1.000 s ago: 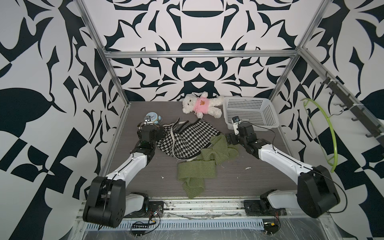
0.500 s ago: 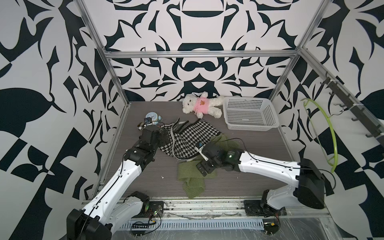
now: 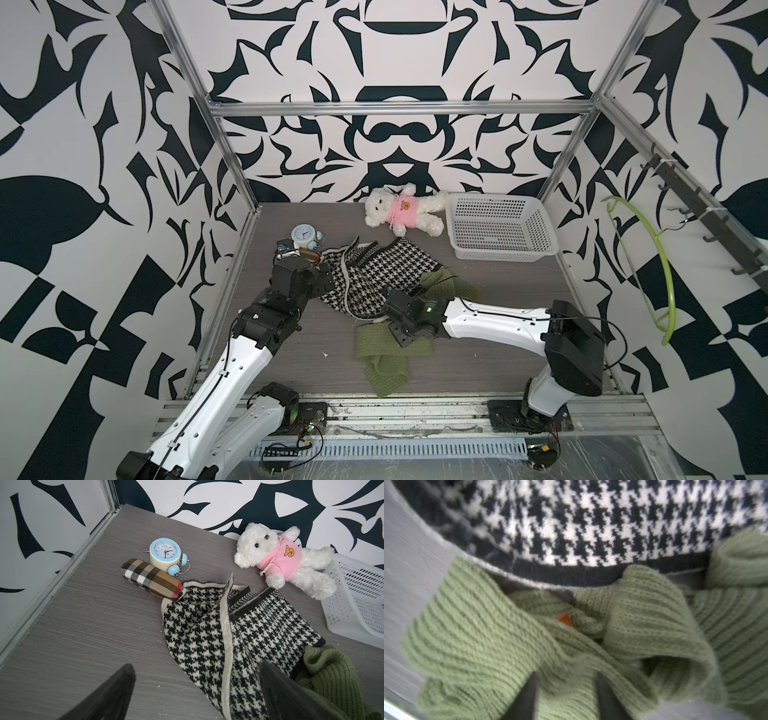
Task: Roll up the scarf and place it into the basket
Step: Pick up the scarf at the center of the board, then place the scarf at the center of the board.
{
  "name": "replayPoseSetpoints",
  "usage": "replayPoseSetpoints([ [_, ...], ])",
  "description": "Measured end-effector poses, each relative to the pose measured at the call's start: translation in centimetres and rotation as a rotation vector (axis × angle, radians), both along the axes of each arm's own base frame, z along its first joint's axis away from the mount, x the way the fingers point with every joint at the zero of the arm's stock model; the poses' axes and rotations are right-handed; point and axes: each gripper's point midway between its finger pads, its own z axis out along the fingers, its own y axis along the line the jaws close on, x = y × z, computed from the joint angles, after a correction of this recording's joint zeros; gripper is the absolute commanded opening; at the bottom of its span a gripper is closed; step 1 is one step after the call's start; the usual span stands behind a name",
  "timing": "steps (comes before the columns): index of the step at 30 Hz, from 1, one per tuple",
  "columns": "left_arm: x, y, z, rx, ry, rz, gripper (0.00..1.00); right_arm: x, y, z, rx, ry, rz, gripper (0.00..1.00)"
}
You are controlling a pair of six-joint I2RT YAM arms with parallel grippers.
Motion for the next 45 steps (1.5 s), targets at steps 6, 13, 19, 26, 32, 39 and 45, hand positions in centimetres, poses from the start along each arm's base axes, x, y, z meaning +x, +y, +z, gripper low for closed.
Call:
replayPoseSetpoints([
  [6, -0.2, 0.0, -0.3, 0.004, 0.015, -0.003, 0.99, -0.2, 0.5, -0.7, -0.017, 0.040, -0.003, 0.00],
  [13, -0.2, -0.1, -0.3, 0.002, 0.017, -0.007, 0.99, -0.6, 0.5, 2.5, 0.022, 0.018, 0.006, 0.00],
  [19, -0.4, 0.0, 0.6, 0.005, 0.013, -0.008, 0.99, -1.1, 3.2, 10.2, 0.160, -0.060, 0.078, 0.00],
  [26, 0.5, 5.4, 8.8, -0.025, -0.092, 0.204, 0.99, -1.1, 7.1, 22.5, 0.377, -0.180, 0.213, 0.00],
  [32, -0.3, 11.5, 9.8, -0.039, -0.087, 0.398, 0.99, -1.4, 10.4, 32.1, 0.552, -0.271, 0.351, 0.00],
  [39, -0.3, 12.4, 11.0, -0.017, -0.071, 0.422, 0.99, -2.3, 15.3, 38.3, 0.742, -0.309, 0.515, 0.00],
  [45, -0.1, 13.1, 12.6, -0.017, -0.093, 0.444, 0.99, -4.5, 16.9, 40.9, 0.883, -0.294, 0.654, 0.00],
])
